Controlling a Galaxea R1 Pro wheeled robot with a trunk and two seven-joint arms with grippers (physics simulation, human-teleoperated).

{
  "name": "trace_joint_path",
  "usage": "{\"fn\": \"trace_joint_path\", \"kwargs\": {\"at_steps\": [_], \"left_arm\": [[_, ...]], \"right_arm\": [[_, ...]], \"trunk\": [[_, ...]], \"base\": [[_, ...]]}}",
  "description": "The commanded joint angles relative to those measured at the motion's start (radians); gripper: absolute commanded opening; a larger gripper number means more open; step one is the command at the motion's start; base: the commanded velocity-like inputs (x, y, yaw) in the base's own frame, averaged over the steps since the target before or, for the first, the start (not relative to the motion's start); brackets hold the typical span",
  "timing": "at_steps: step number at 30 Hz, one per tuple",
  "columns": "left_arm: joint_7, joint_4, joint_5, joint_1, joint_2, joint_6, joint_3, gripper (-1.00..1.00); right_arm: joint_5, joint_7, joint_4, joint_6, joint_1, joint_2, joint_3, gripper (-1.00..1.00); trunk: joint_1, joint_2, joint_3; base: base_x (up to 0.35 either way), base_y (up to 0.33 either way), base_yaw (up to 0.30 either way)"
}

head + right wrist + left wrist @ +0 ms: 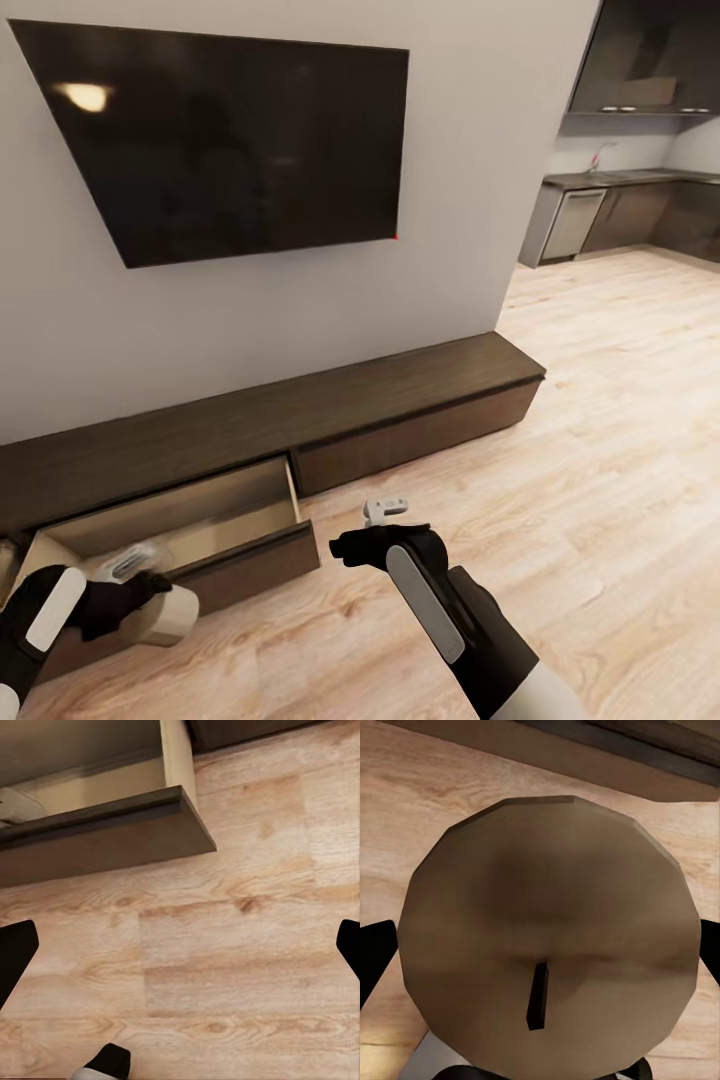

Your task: Place each of the two pumpkins and all three candles from the living room inside a cabinet in the living room (use any cabinet), then make sure every cabinet is closed, and position the cauldron so it is next to a table in the living room.

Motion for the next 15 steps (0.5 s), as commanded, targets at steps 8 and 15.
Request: {"fn": "trace_joint_path", "kwargs": {"at_steps": [8, 15], "left_arm": [[0.011, -0.043, 0.008, 0.000, -0.009, 0.012, 0.002, -1.00], [0.011, -0.044, 0.010, 0.000, -0.015, 0.012, 0.001, -1.00]], "right_arm": [[-0.010, -0.010, -0.012, 0.002, -0.001, -0.001, 0.002, 1.00], [-0.010, -0.009, -0.024, -0.042, -0.002, -0.003, 0.006, 1.00]], "trunk": [[-0.027, 0.048, 0.011], [-0.054, 0.097, 0.032]], "base": [[0.000, 0.000, 0.174], [0.000, 0.000, 0.018]]}}
